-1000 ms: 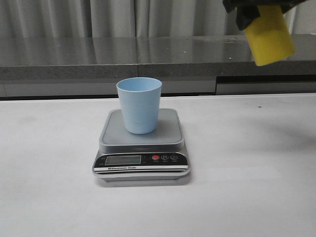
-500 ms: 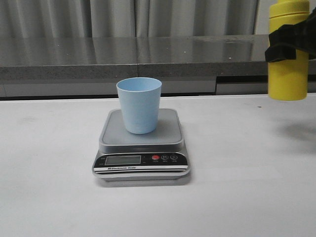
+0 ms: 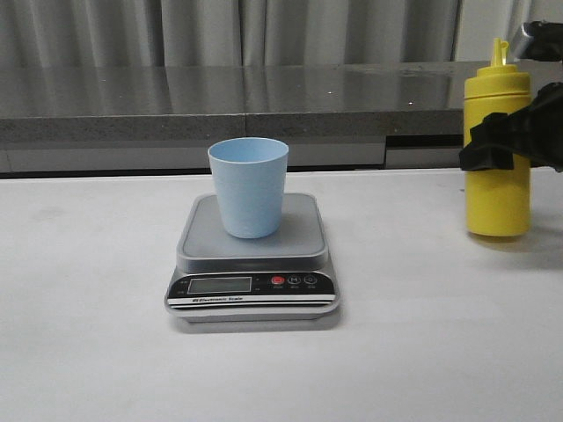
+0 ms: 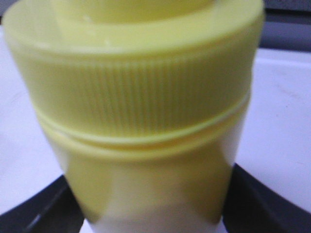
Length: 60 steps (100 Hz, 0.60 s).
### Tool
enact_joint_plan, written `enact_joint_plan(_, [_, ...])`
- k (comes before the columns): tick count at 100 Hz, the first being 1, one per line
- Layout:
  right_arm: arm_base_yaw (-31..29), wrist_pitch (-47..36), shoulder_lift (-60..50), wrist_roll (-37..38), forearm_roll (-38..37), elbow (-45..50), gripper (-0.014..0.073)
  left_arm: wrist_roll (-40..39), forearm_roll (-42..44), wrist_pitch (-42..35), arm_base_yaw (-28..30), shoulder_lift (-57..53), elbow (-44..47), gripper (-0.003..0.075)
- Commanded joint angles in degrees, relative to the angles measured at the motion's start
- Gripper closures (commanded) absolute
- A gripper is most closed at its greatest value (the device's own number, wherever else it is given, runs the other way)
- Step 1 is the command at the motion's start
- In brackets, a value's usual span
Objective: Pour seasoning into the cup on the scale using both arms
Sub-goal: 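Tilt the bottle upright and lower it back to its spot, then open the right gripper and withdraw it from the bottle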
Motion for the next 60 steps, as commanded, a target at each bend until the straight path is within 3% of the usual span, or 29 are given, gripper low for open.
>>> enact_joint_plan(1, [-0.40, -3.76, -2.26, -0.84, 0.41, -1.15, 0.0356, -0.30, -0.77, -4.41, 0.10, -0.79, -1.39, 0.0741])
enact_joint_plan(8, [-0.40, -3.82, -2.26, -0.84, 0.41, -1.15, 0.0349, -0.30, -0.77, -4.41, 0.10, -0.79, -1.39, 0.0741])
enact_joint_plan(15, [-0.40, -3.82, -2.26, -0.84, 0.35, -1.15, 0.0284, -0.30, -0.77, -4.41, 0.10, -0.79, -1.39, 0.0741])
enact_joint_plan(27, [-0.40, -3.82, -2.26, -0.77, 0.34, -1.15, 0.0044, -0.30, -0.77, -4.41, 0.10, -0.79, -1.39, 0.0741])
enact_joint_plan(34, [-0.40, -3.77, -2.26, -0.55, 0.34, -1.15, -0.0045, -0.30, -0.77, -4.41, 0.10, -0.79, -1.39, 0.0741])
enact_joint_plan(60, [-0.40, -3.81, -3.56, -0.09, 0.34, 0.41, -0.0059, -0.30, -0.77, -4.41, 0.10, -0.79, -1.39, 0.0741])
